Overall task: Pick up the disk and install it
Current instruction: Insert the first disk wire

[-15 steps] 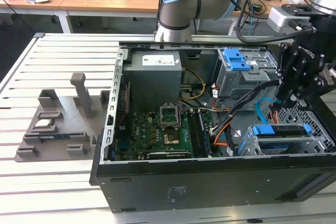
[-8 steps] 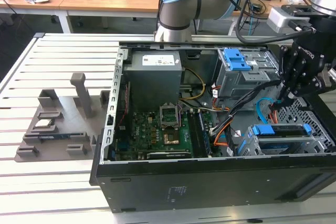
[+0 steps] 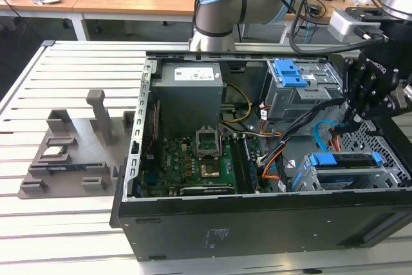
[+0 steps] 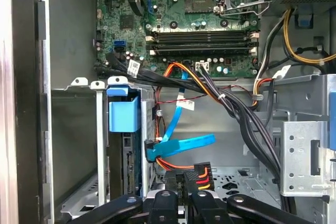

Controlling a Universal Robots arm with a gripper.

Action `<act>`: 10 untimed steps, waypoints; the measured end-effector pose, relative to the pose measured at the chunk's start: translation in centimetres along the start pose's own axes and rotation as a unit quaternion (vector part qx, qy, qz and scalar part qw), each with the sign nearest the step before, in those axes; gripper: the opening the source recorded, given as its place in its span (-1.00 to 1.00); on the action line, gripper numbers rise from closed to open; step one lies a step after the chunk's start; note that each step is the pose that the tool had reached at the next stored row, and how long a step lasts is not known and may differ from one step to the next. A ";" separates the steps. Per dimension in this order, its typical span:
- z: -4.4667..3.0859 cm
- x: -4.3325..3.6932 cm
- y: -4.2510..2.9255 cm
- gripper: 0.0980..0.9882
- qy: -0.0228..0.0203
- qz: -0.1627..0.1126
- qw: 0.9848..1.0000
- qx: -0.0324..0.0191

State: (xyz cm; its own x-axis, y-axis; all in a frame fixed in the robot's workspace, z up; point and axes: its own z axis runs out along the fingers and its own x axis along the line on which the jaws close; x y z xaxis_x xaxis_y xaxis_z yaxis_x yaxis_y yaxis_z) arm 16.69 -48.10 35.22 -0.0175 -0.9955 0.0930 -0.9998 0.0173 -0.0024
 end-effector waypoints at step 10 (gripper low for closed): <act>1.53 3.22 -0.57 -0.84 0.014 0.000 1.000 0.000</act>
State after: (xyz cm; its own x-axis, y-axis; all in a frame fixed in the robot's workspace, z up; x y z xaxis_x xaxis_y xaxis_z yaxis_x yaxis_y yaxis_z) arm 17.21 -51.46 34.00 -0.0176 -0.9926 0.1199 -0.9998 0.0175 -0.0023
